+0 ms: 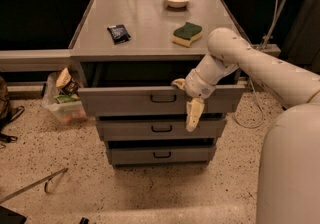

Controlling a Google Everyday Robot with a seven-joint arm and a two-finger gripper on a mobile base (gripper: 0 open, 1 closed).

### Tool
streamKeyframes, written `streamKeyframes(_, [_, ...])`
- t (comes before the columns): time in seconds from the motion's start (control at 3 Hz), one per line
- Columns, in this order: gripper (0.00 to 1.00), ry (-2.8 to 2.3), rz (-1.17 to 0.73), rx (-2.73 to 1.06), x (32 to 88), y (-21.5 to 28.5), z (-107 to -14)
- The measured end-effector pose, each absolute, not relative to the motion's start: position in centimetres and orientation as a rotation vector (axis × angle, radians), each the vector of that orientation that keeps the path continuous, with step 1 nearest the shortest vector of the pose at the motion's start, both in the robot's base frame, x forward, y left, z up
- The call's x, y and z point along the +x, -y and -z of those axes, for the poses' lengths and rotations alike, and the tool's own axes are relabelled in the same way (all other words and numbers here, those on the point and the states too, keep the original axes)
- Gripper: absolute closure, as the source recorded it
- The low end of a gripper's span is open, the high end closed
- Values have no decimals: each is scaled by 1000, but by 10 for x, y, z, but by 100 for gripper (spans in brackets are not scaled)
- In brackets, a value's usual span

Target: Open top drawer

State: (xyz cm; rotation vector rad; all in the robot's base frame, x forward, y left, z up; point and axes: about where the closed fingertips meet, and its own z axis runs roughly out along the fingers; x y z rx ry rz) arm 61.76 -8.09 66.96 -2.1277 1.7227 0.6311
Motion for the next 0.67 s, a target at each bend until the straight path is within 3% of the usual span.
streamKeyframes(0.67, [0,-1723,-675,-2119,598,83,-673])
